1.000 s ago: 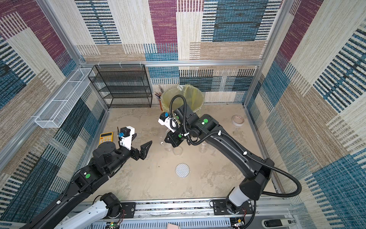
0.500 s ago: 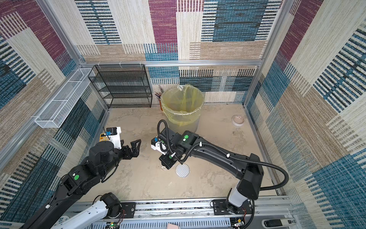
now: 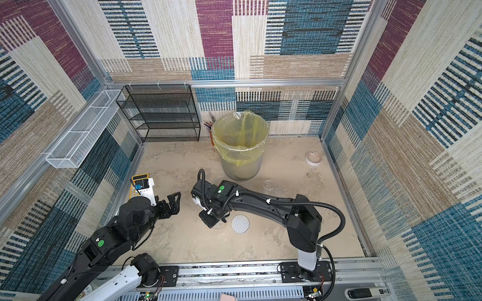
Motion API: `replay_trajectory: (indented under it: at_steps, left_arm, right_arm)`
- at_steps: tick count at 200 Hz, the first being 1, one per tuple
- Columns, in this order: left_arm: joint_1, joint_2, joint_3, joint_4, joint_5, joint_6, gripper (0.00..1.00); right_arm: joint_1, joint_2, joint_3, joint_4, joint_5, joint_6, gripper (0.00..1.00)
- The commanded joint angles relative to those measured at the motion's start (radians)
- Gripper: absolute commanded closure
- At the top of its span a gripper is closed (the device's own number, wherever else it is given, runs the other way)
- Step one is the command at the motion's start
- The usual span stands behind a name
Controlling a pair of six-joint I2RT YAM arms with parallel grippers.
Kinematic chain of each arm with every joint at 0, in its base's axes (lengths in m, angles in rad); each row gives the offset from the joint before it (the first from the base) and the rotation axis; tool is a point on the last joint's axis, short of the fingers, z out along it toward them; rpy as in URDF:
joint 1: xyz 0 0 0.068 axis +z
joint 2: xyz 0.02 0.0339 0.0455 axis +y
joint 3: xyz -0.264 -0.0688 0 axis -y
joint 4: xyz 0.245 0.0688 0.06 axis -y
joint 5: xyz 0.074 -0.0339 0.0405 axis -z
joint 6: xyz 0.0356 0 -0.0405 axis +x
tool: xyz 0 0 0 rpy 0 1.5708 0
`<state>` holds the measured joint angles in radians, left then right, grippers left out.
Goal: Empty moldy rice from jars
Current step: Place the jar at the center of the board.
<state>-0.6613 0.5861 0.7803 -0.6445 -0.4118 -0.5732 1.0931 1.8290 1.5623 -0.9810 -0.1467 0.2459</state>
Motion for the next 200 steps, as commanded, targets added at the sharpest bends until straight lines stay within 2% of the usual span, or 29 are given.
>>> replay_trajectory:
  at_steps: [1,127,200]
  left_arm:
    - [0.001,-0.006,-0.009,0.006,-0.016,-0.022,0.01]
    - [0.001,-0.021,-0.035,0.026,-0.02,-0.008,0.01]
    - [0.0,-0.017,-0.033,0.031,-0.024,0.004,0.01]
  right_arm:
    - [0.002,0.007,0.009,0.019,0.015,0.026,0.98]
    - [0.008,0.034,-0.012,0.001,0.018,0.026,0.95]
    - [0.008,0.044,-0.019,-0.005,0.017,0.021,0.89]
